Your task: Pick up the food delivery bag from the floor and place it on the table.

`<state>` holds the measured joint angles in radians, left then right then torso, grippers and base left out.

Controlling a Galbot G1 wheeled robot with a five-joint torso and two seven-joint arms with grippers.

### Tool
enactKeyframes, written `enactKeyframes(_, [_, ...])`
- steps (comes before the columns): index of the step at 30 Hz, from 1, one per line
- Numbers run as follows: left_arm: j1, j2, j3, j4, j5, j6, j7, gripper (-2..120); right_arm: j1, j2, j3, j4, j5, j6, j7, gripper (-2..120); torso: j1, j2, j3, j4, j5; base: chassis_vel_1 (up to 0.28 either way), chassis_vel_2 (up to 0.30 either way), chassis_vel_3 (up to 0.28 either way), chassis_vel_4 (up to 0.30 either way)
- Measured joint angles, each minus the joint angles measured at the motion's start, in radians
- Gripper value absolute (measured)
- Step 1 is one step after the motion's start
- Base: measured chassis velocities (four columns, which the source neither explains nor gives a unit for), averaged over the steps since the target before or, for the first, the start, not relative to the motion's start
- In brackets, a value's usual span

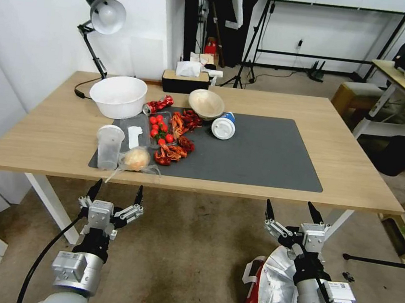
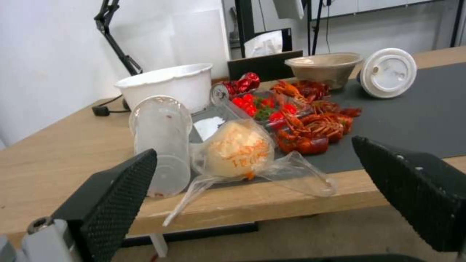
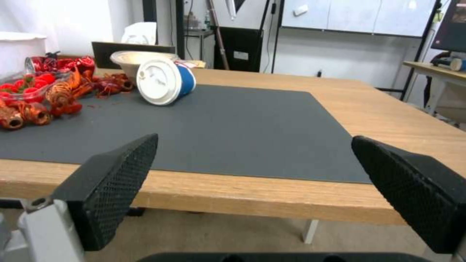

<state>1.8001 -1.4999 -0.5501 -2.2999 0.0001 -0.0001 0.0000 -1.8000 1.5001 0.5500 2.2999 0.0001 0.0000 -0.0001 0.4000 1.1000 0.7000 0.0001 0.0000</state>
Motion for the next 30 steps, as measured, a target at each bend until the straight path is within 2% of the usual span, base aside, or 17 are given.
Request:
enactKeyframes(14, [-0.003,0.003,-0.001,0.000,-0.002,0.000,0.000,100,0.001,-0.003,0.005,0.006,0.006,-0.004,0.002,100,0.000,0.000,0.000,0.0000,0.0004,0.000,0.000,0.000,0.000])
enactKeyframes(16, [-0.021,0.021,-0.009,0.000,-0.024,0.001,-0.004,100,0.013,-0.023,0.037,0.044,0.041,-0.029,0.020,100,0.000,0.000,0.000,0.0003,0.0010,0.000,0.000,0.000,0.000])
enactKeyframes(17, [-0.063,0.063,-0.032,0.002,-0.068,0.003,-0.018,100,0.033,-0.052,0.089,0.104,0.086,-0.056,0.049,100,0.000,0.000,0.000,0.0005,-0.0017,0.000,0.000,0.000,0.000])
enactKeyframes(18, [-0.091,0.092,-0.045,0.003,-0.099,0.005,-0.026,100,0.037,-0.059,0.099,0.121,0.100,-0.064,0.056,100,0.000,0.000,0.000,0.0004,-0.0018,0.000,0.000,0.000,0.000])
enactKeyframes(19, [-0.091,0.092,-0.045,0.003,-0.099,0.005,-0.026,100,0.037,-0.059,0.099,0.121,0.100,-0.064,0.056,100,0.000,0.000,0.000,0.0004,-0.0018,0.000,0.000,0.000,0.000])
enactKeyframes(21, [-0.187,0.190,-0.095,0.008,-0.203,0.011,-0.055,100,0.041,-0.067,0.101,0.140,0.124,-0.125,0.061,100,0.000,0.000,0.000,-0.0007,0.0008,0.000,0.000,0.000,0.000])
enactKeyframes(22, [-0.207,0.212,-0.105,0.009,-0.230,0.013,-0.063,100,0.042,-0.065,0.097,0.141,0.126,-0.137,0.061,100,0.000,0.000,0.000,-0.0009,-0.0001,0.000,0.000,0.000,0.000])
enactKeyframes(25, [-0.203,0.221,-0.090,0.010,-0.267,0.028,-0.071,100,0.048,-0.064,0.091,0.140,0.127,-0.146,0.062,100,0.000,0.000,0.000,0.0001,-0.0002,0.000,0.000,0.000,0.000])
enactKeyframes(30, [-0.187,0.220,-0.081,0.021,-0.265,0.019,-0.057,100,0.060,-0.071,0.093,0.124,0.141,-0.143,0.041,100,0.000,0.000,0.000,0.0000,-0.0002,0.000,0.000,0.000,0.000])
